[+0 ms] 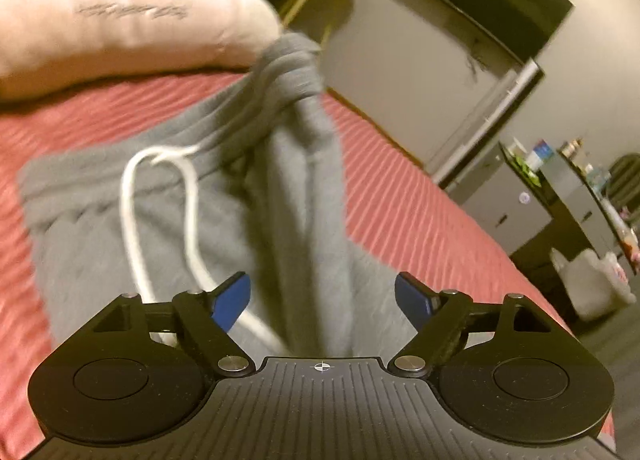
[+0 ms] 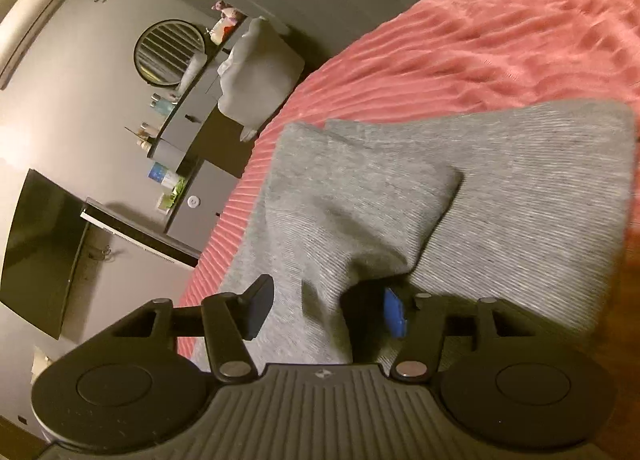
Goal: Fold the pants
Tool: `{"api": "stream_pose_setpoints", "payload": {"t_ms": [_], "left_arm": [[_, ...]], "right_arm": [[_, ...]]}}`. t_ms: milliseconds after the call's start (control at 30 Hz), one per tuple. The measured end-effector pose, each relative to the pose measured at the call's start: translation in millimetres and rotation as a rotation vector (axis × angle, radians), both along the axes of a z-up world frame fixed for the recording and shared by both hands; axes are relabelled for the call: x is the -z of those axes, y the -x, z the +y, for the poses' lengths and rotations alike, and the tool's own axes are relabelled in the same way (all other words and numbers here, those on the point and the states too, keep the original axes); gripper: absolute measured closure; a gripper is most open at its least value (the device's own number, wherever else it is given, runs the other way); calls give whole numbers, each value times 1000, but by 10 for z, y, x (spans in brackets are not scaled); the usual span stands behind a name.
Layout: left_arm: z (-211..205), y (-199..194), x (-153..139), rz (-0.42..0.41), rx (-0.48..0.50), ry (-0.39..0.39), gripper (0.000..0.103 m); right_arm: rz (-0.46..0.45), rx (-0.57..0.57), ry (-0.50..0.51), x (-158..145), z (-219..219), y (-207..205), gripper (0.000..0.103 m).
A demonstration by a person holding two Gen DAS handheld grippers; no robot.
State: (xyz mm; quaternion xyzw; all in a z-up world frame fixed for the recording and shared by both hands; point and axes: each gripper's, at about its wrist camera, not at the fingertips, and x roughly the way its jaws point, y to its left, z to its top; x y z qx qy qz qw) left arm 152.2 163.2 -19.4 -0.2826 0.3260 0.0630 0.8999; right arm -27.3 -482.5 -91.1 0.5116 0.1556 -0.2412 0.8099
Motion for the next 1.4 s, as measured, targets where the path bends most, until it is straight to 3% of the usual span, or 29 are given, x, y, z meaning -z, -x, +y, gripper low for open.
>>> {"api": "stream_pose_setpoints", "payload": {"t_ms": [100, 167, 233, 333, 400, 433, 467, 500, 533, 600, 633, 667, 767, 867, 933, 967, 1067, 1133, 1167, 1233, 1267, 1333, 1367, 1400], "left_arm": [[-89, -205, -51, 19, 37, -91, 13], [-186, -239, -38, 54, 44, -161, 13], [-197, -240, 7, 68, 56, -188, 15], [-168, -287, 90, 118, 63, -151, 31], [-126, -314, 150, 157, 65, -88, 50], [-82, -348, 191, 166, 66, -64, 52], [-54, -366, 211, 176, 55, -53, 60], [-14, -391, 231, 184, 44, -45, 77], [25, -404, 236, 190, 36, -29, 86], [138, -394, 186, 175, 21, 17, 93], [186, -339, 94, 130, 13, 38, 94], [246, -238, -52, 47, 8, 60, 96], [437, 149, -428, -177, 19, 129, 96], [586, 535, -505, -271, 48, 93, 95], [675, 680, -294, -208, 50, 89, 92], [722, 718, -115, -153, 42, 105, 87], [769, 771, 449, 81, -9, 89, 86], [848, 818, 661, 132, -38, 118, 83], [884, 855, 678, 103, -56, 154, 78], [966, 848, 643, 74, -93, 216, 57], [999, 845, 613, 57, -114, 239, 46], [1024, 754, 567, 58, -145, 246, 45], [1035, 698, 542, 69, -149, 238, 48], [1024, 627, 522, 86, -150, 224, 63]], "right_arm": [[-25, -3, -24, 50, -29, -19, 50], [-36, -9, -31, 68, -43, -16, 79], [-32, -4, -50, 96, -44, 3, 91], [-27, 31, -92, 133, -82, 16, 89], [-48, 52, -134, 155, -127, -4, 77], [-64, 62, -159, 166, -155, -24, 69], [-77, 71, -181, 171, -183, -57, 69], [-78, 62, -191, 171, -212, -115, 69], [-71, 46, -197, 172, -237, -164, 69], [-16, 15, -193, 139, -263, -304, 92], [23, 1, -168, 54, -271, -366, 100], [35, -7, -128, -66, -270, -387, 100], [-135, -24, -52, -521, -270, -230, 100], [-263, -33, 49, -812, -239, 66, 100], [-288, -48, 114, -816, -200, 254, 100], [-245, -60, 130, -742, -189, 314, 99], [62, -60, 154, -343, -162, 317, 97], [243, -59, 120, -97, -168, 265, 96], [230, -59, 103, -24, -162, 291, 97], [182, -30, 48, -28, -198, 346, 92], [157, -26, 9, -40, -231, 342, 80], [110, -23, -38, -63, -295, 288, 63], [120, -19, -45, -79, -316, 242, 63], [141, -20, -37, -99, -327, 188, 64]]}}
